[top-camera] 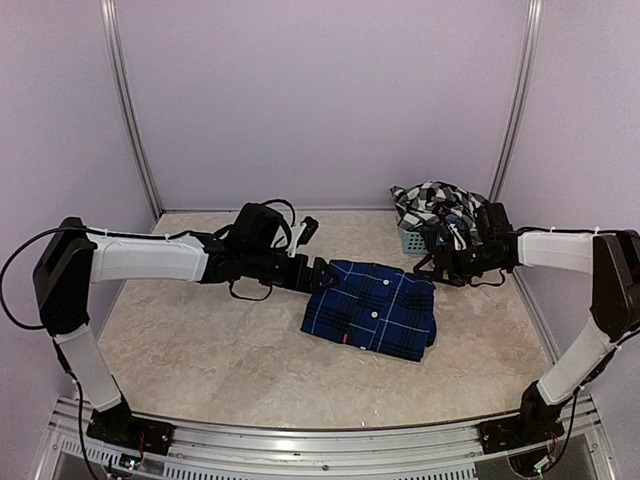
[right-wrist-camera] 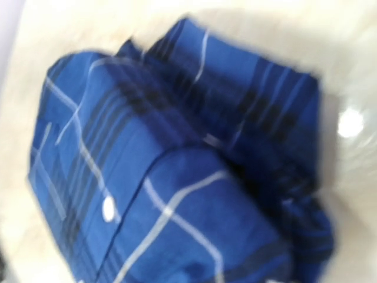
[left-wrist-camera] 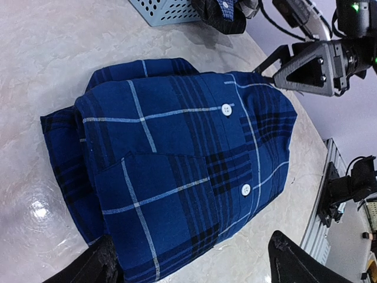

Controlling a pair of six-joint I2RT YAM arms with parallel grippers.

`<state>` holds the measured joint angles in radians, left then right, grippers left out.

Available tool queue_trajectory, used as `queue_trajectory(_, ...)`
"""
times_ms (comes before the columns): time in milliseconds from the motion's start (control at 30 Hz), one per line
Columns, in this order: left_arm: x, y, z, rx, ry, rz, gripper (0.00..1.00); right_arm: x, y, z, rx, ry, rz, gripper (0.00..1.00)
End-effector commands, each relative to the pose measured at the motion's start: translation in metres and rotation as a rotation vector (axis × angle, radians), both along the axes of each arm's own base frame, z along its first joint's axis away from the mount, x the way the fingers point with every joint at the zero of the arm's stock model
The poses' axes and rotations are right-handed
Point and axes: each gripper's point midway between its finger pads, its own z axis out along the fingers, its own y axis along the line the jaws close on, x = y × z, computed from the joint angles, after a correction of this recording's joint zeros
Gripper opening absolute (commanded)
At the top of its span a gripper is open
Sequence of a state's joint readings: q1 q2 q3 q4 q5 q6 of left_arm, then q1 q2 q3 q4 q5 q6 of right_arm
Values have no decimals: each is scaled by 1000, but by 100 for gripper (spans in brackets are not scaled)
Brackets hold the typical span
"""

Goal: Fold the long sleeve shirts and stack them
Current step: Fold the 2/3-rectangle-folded shirt at the center of the board, then rotate the square-folded shirt at the center of the board.

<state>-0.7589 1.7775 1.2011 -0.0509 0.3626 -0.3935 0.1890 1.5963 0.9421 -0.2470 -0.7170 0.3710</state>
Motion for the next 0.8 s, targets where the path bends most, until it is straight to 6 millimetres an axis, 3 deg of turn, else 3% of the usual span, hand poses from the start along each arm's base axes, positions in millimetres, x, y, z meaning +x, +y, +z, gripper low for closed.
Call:
queue_trajectory(0, 6, 0, 11, 34, -122, 115, 98, 8, -26, 9, -201, -74, -63, 73)
queue_trajectory(167, -4, -16, 10, 11, -153, 134, 99, 18, -23, 14, -281, -132, -101, 76)
queue_trajectory(367, -4, -24, -10, 57, -175, 163, 99, 33, 13, 20, -346, -262, 22, 78)
queue_trajectory(533, 1, -18, -33, 135, -190, 227, 99, 46, 32, 0, -359, -255, 142, 79)
queue_trajectory(767, 0, -5, -58, 198, -186, 290, 99, 42, 54, -33, -305, -175, 302, 80)
